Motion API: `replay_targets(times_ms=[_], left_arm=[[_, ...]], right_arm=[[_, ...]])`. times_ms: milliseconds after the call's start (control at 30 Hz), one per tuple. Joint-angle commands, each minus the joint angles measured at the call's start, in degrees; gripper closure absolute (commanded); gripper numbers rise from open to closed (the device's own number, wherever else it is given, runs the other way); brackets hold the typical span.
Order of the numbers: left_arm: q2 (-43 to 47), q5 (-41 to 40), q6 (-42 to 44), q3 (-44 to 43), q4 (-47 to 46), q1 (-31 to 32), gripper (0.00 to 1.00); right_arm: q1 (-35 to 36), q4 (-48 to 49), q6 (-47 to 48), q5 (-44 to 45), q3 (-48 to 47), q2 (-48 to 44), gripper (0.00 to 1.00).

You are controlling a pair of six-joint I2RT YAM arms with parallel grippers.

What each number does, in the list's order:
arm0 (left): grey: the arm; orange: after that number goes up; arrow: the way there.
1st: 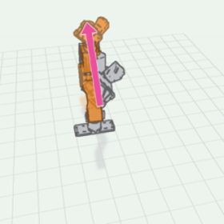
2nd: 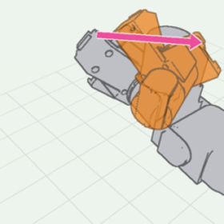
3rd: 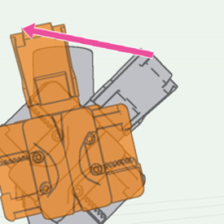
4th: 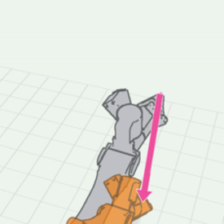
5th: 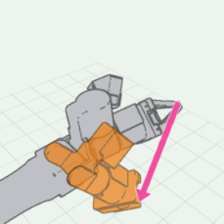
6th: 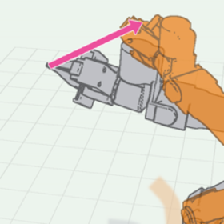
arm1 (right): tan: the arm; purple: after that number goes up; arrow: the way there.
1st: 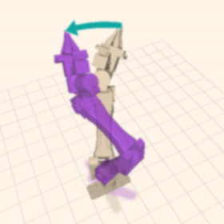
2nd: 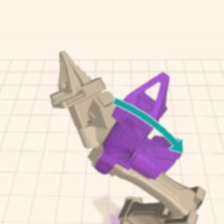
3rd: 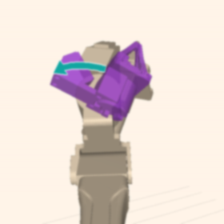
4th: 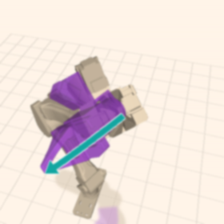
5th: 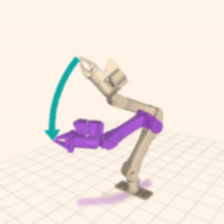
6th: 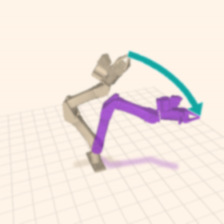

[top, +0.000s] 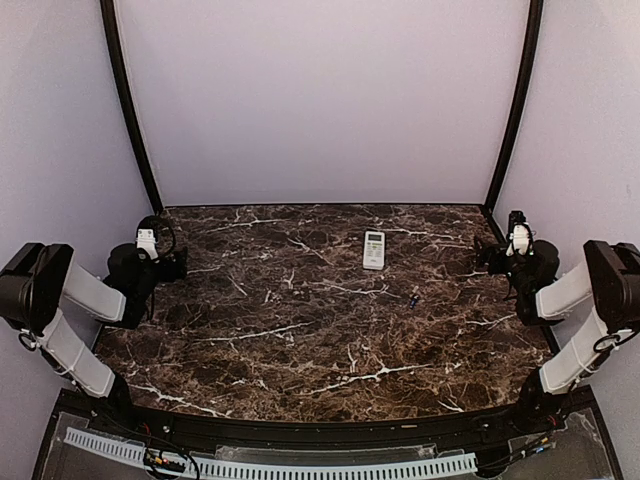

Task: Load the batteries into the remote control
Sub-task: Pick up the remote control from the center of the board.

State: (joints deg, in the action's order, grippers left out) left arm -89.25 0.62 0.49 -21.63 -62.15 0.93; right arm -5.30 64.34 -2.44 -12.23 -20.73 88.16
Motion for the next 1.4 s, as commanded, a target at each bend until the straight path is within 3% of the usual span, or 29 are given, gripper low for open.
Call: replay_targets(times_ms=[0,133,200,300,367,400,467,567,667,767,933,1067,1367], left_arm=[[-0.06,1.16,0.82,-1.15,-1.29,0.21,0.01],[-0.66,1.18,0.71,-1.28,-1.81,0.01,0.01],[-0.78,1.5,0.7,-1.14,-3.23,-0.12,0.01],[-0.32,0.35,0.36,-2.16,-1.03,-0.14,0.01],[1.82,-3.2,0.0,-5.89,7.15,0.05,0.01],[4.25,-4.42,-1.01,-11.36,18.98,0.11,0.01],[6.81,-6.87,-1.67,-18.29,29.3,0.12,0.01],[9.25,-4.11,0.37,-23.62,34.09,0.13,0.01],[10.74,-2.2,-3.43,-30.65,44.01,0.24,0.05],[11.3,0.11,-6.02,-33.01,47.09,0.72,0.06],[12.68,1.43,-9.09,-32.48,49.04,3.73,0.06],[14.11,0.7,-7.39,-29.46,46.13,5.88,0.06],[13.73,3.62,-7.7,-30.04,44.83,7.23,0.06]], right_arm=[[0.29,1.7,0.2,-0.31,-1.07,0.61,0.01],[0.29,0.43,-0.28,0.47,-1.53,-0.08,0.01],[0.29,-6.93,-0.42,1.57,-3.63,-3.39,0.01],[0.28,-25.71,-2.22,2.45,-11.21,-9.49,0.01],[0.29,-34.13,-5.89,1.19,-17.03,-11.53,0.02],[0.36,-37.02,-7.23,-0.83,-19.01,-12.11,0.02],[1.55,-41.86,-10.79,-3.41,-22.88,-12.71,0.03],[8.21,-48.74,-13.86,1.31,-29.81,-11.36,0.04],[18.44,-58.94,-14.9,12.78,-40.73,-5.53,0.05],[25.66,-73.39,-17.63,21.16,-54.99,4.96,0.06],[34.38,-90.31,-20.56,26.71,-76.18,24.3,0.05],[37.31,-101.66,-22.68,29.12,-90.46,37.96,0.01],[39.45,-106.64,-24.17,27.78,-99.7,50.91,0.02]])
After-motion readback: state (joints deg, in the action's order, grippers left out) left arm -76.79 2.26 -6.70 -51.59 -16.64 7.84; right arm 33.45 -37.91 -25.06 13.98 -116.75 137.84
